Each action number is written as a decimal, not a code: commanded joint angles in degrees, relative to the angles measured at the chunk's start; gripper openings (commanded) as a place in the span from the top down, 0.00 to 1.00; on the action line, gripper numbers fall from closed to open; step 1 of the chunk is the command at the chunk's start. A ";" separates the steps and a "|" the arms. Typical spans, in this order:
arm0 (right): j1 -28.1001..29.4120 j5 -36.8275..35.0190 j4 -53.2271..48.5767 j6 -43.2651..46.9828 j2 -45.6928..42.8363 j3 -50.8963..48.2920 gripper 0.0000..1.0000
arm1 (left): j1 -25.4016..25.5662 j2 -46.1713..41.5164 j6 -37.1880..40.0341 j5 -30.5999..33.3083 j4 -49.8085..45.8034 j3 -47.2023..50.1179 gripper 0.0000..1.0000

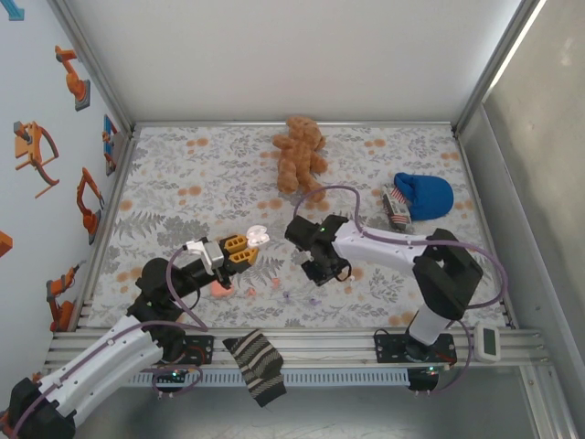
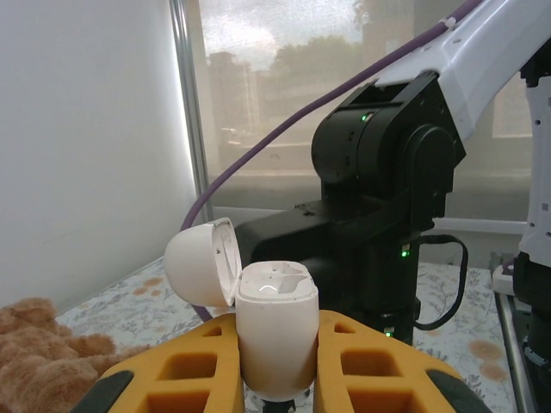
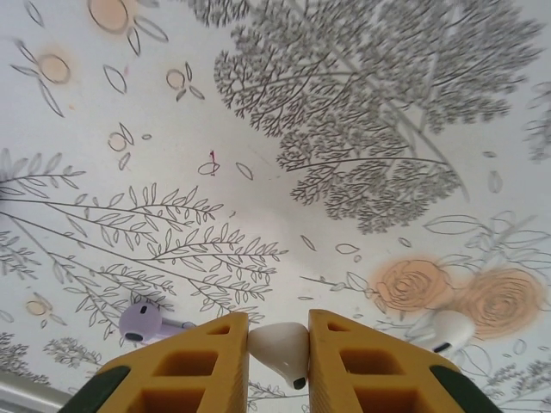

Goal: Insert wireless bluetooth earbuds into charging case

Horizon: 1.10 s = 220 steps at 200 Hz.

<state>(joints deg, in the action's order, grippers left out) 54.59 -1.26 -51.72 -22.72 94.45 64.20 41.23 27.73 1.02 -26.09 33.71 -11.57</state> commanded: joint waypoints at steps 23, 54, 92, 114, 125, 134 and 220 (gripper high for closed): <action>-2.98 -4.58 -0.77 -2.45 -11.67 2.65 0.79 | 0.35 2.74 -0.40 -1.34 6.26 -2.08 0.92; -3.51 -7.02 -0.70 -2.87 -18.38 6.42 0.79 | 0.40 6.60 -0.54 -1.45 9.74 -2.78 0.92; -3.52 -6.28 0.78 -2.33 -23.45 11.65 0.79 | 0.44 13.61 -1.37 -3.37 15.22 -4.57 0.92; -3.50 -4.72 2.02 -2.12 -25.31 14.19 0.79 | 0.63 18.64 -2.45 -4.45 19.59 -5.66 0.92; -3.52 -3.72 3.41 -2.00 -26.36 14.75 0.79 | 0.74 21.40 -3.12 -4.71 22.55 -5.96 0.92; -3.53 -2.79 4.76 -1.95 -27.22 14.97 0.80 | 0.69 23.66 -3.59 -5.00 25.06 -6.41 0.92; -3.02 5.56 15.87 -1.87 -29.42 15.76 0.80 | 1.24 44.05 -9.36 -8.57 45.59 -12.21 0.92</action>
<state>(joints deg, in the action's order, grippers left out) 51.20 1.63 -40.47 -24.25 65.45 78.06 42.04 68.79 -5.43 -31.97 69.17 -20.86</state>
